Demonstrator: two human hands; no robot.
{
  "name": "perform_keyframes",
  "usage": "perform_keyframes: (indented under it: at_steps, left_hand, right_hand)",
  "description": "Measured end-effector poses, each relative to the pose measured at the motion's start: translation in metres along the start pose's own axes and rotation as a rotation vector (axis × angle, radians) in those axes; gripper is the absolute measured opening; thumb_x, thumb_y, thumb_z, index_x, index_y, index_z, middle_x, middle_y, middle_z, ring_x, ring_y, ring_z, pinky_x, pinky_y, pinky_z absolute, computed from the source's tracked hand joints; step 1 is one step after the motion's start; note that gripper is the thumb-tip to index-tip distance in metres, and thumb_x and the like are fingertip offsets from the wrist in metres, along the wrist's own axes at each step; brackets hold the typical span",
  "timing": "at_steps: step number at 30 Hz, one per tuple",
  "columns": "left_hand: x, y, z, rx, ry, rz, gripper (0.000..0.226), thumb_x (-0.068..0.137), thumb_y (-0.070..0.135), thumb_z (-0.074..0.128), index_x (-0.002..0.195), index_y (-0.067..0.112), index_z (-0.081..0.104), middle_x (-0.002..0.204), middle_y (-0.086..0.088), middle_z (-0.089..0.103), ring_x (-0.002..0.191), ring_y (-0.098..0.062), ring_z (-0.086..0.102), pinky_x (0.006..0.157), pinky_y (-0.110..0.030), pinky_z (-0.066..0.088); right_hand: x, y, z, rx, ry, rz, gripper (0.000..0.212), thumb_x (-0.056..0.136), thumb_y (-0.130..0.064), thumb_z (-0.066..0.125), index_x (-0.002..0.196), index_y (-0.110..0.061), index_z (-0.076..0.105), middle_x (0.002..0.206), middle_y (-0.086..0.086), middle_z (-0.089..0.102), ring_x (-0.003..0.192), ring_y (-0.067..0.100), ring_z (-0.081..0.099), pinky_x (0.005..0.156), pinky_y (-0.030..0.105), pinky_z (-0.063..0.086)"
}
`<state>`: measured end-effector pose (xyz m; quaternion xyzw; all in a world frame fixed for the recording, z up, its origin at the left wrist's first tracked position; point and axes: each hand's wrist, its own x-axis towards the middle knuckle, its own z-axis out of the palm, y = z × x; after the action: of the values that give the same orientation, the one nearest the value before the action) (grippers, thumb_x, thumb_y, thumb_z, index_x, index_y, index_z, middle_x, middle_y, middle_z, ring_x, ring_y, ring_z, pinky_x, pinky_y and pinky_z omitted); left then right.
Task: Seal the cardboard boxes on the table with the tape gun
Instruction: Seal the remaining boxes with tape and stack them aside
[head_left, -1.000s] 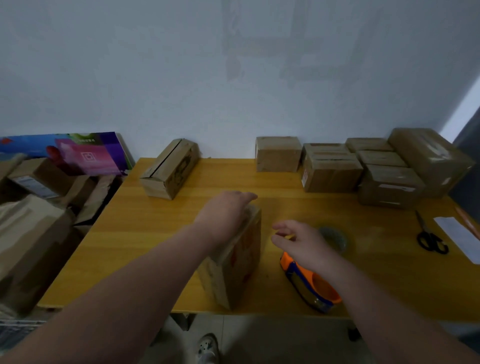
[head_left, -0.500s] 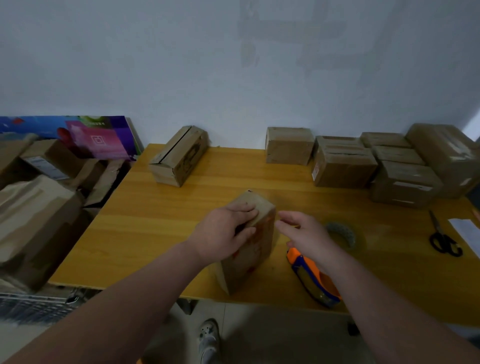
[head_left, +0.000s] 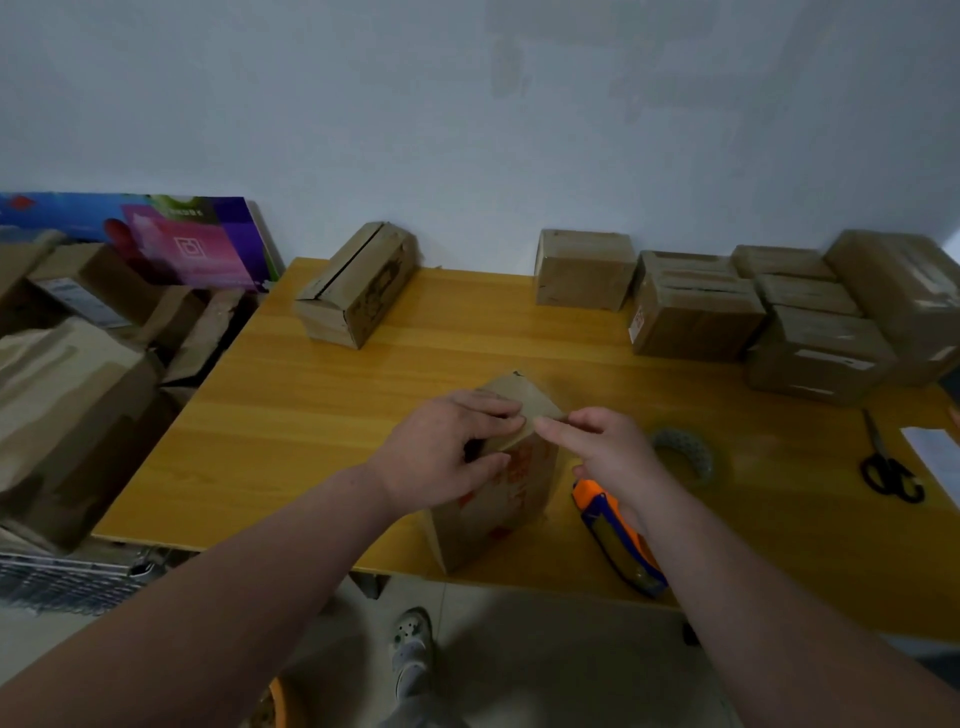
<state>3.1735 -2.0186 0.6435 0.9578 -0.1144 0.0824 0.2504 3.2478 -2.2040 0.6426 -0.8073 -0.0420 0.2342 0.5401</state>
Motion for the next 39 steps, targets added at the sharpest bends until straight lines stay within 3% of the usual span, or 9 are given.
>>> perform_keyframes:
  at_steps: [2, 6, 12, 20, 25, 27, 29, 33, 39]
  left_hand:
    - [0.0, 0.0, 0.001, -0.001, 0.005, -0.004, 0.047, 0.08, 0.032, 0.061, 0.123, 0.013, 0.064, 0.129, 0.0, 0.061, 0.124, -0.014, 0.051, 0.105, -0.023, 0.035]
    - [-0.001, 0.001, 0.004, 0.027, 0.009, 0.017, 0.045, 0.08, 0.03, 0.062, 0.121, 0.013, 0.065, 0.127, -0.001, 0.063, 0.122, -0.015, 0.053, 0.105, -0.023, 0.033]
    - [0.001, 0.001, 0.004, 0.049, -0.005, 0.039, 0.044, 0.08, 0.029, 0.062, 0.121, 0.011, 0.066, 0.126, -0.002, 0.063, 0.122, -0.017, 0.054, 0.106, -0.025, 0.032]
    - [0.0, 0.005, 0.004, 0.045, 0.004, 0.028, 0.044, 0.082, 0.033, 0.058, 0.121, 0.013, 0.065, 0.126, 0.0, 0.063, 0.122, -0.014, 0.053, 0.105, -0.023, 0.033]
    - [-0.002, 0.004, 0.002, 0.043, 0.013, 0.026, 0.045, 0.087, 0.039, 0.053, 0.122, 0.014, 0.065, 0.127, 0.0, 0.063, 0.121, -0.013, 0.053, 0.105, -0.025, 0.035]
    - [-0.001, 0.005, 0.003, 0.041, 0.017, 0.03, 0.047, 0.09, 0.043, 0.046, 0.12, 0.013, 0.067, 0.124, -0.001, 0.064, 0.119, -0.014, 0.055, 0.105, -0.029, 0.04]
    - [0.0, 0.005, 0.004, 0.026, 0.03, 0.032, 0.045, 0.092, 0.041, 0.043, 0.116, 0.013, 0.069, 0.121, -0.002, 0.066, 0.117, -0.016, 0.058, 0.102, -0.033, 0.044]
    - [0.001, 0.005, 0.003, -0.007, 0.052, 0.037, 0.043, 0.094, 0.039, 0.041, 0.111, 0.015, 0.072, 0.116, -0.001, 0.069, 0.112, -0.014, 0.06, 0.098, -0.03, 0.046]
    - [0.011, 0.008, 0.0, 0.079, 0.208, -0.055, 0.016, 0.089, 0.023, 0.063, 0.085, 0.011, 0.072, 0.078, -0.002, 0.067, 0.072, -0.022, 0.061, 0.06, -0.032, 0.046]
  right_hand:
    - [0.001, -0.002, 0.003, 0.037, 0.011, 0.027, 0.023, 0.078, -0.04, 0.076, 0.087, -0.025, 0.06, 0.095, -0.008, 0.06, 0.094, 0.015, 0.055, 0.094, 0.043, 0.049]
    - [0.006, -0.005, 0.008, -0.044, 0.107, 0.013, 0.03, 0.078, -0.042, 0.074, 0.086, -0.014, 0.066, 0.093, 0.002, 0.065, 0.09, 0.019, 0.059, 0.083, 0.042, 0.049]
    - [0.007, -0.009, 0.012, -0.34, 0.302, -0.167, 0.031, 0.084, -0.042, 0.067, 0.063, -0.021, 0.057, 0.064, -0.003, 0.059, 0.063, 0.014, 0.055, 0.051, 0.027, 0.035]
    - [0.002, -0.009, 0.014, -0.907, 0.567, -0.484, 0.04, 0.093, -0.038, 0.056, 0.06, -0.017, 0.05, 0.061, -0.006, 0.044, 0.073, 0.02, 0.045, 0.062, 0.033, 0.036]
    - [-0.002, -0.01, 0.003, -0.908, 0.738, -0.626, 0.024, 0.089, -0.031, 0.062, 0.071, -0.015, 0.062, 0.072, 0.004, 0.059, 0.078, 0.028, 0.052, 0.068, 0.037, 0.041]
    - [-0.004, -0.013, 0.001, -0.945, 0.685, -0.791, 0.011, 0.083, -0.027, 0.065, 0.085, -0.017, 0.069, 0.091, 0.005, 0.064, 0.092, 0.029, 0.051, 0.079, 0.042, 0.044]
    - [-0.004, -0.014, 0.003, -1.02, 0.517, -0.867, 0.019, 0.082, -0.025, 0.066, 0.1, -0.023, 0.072, 0.114, 0.008, 0.063, 0.108, 0.032, 0.051, 0.089, 0.047, 0.043]
    - [-0.005, -0.015, 0.004, -1.075, 0.179, -0.671, 0.035, 0.097, -0.039, 0.047, 0.13, -0.033, 0.058, 0.148, 0.004, 0.04, 0.138, 0.032, 0.029, 0.11, 0.051, 0.024]
    - [-0.006, -0.019, -0.001, -1.109, 0.081, -0.519, 0.052, 0.1, -0.052, 0.027, 0.148, -0.033, 0.032, 0.156, -0.006, 0.024, 0.145, 0.023, 0.009, 0.115, 0.046, 0.012]
